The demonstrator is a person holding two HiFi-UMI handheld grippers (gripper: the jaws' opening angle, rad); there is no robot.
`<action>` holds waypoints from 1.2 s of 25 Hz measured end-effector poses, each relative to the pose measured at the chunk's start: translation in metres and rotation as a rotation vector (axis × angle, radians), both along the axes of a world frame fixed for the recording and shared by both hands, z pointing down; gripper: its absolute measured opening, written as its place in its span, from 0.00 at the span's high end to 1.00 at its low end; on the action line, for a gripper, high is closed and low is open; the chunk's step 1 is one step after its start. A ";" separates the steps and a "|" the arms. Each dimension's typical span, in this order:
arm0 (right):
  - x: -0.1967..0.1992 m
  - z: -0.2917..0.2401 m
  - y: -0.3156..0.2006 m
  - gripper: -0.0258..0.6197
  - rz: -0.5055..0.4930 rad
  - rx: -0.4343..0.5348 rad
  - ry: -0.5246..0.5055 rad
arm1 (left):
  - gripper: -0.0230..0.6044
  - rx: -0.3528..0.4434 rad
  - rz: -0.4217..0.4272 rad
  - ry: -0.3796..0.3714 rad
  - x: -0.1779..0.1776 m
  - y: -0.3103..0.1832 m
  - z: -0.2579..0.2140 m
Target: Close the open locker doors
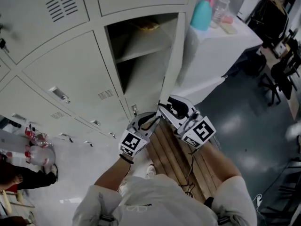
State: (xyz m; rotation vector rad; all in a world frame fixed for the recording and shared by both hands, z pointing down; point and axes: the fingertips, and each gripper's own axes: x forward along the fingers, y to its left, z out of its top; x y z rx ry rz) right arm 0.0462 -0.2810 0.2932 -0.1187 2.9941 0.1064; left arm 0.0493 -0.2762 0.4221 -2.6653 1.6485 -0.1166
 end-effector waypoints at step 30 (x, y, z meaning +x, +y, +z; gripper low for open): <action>-0.185 0.006 -0.049 0.87 0.036 0.004 -0.028 | 0.96 0.065 -0.550 -0.117 -0.178 -0.065 -0.027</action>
